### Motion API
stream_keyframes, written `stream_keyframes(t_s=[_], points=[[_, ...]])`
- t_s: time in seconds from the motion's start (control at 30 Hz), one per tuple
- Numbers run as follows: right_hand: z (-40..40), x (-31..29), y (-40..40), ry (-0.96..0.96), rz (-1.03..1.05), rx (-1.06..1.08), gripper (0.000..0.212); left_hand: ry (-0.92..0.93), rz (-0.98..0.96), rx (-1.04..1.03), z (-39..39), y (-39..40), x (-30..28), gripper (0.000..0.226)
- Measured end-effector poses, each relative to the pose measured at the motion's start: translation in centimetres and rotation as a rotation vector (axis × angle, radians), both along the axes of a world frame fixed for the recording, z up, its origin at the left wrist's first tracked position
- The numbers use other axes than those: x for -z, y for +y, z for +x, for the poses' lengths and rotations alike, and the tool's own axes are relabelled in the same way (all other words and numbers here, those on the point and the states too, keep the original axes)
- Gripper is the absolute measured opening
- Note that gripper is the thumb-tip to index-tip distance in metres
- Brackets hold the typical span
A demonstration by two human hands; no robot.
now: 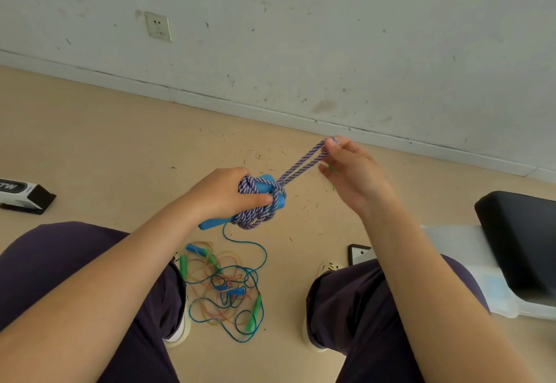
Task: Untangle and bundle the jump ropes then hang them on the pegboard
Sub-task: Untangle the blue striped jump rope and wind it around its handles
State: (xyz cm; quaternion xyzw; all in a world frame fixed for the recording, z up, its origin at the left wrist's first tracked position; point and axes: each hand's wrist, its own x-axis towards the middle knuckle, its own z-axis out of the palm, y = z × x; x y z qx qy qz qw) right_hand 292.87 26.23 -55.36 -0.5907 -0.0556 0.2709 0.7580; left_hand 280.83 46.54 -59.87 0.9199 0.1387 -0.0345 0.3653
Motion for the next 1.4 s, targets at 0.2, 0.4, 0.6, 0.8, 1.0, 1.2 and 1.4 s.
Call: stream_keyframes(t_s=[0.2,0.4,0.6,0.8,1.0,1.2,1.4], points=[[-0.5,0.6,0.4,-0.096,-0.071,-0.097,0.01,-0.058,-0.138,-0.015,-0.3,-0.3,-0.9,0.073],[-2.1,1.1,1.7,-0.093,-0.164,-0.209,0.013,-0.106,-0.342,-0.103,-0.1,-0.8,-1.0,0.067],[-1.8,1.0,1.8,-0.285,-0.312,-0.078,0.011,-0.035,-0.44,-0.098,-0.2,-0.8,-1.2,0.069],[-1.2,1.0,1.6,-0.324,-0.29,0.085,0.017,0.029,-0.528,0.044,0.0,-1.4,-2.1,0.056],[-1.9,1.6,2.0,-0.104,-0.223,-0.075,0.018,-0.048,-0.469,-0.016,-0.2,-1.3,-1.8,0.05],[-2.7,2.0,2.5,-0.041,-0.269,-0.291,0.028,-0.094,-0.373,-0.042,-0.2,-1.0,-1.5,0.053],[-2.5,2.0,2.7,-0.288,-0.309,-0.159,0.012,0.012,-0.438,-0.067,0.0,-1.2,-1.0,0.063]])
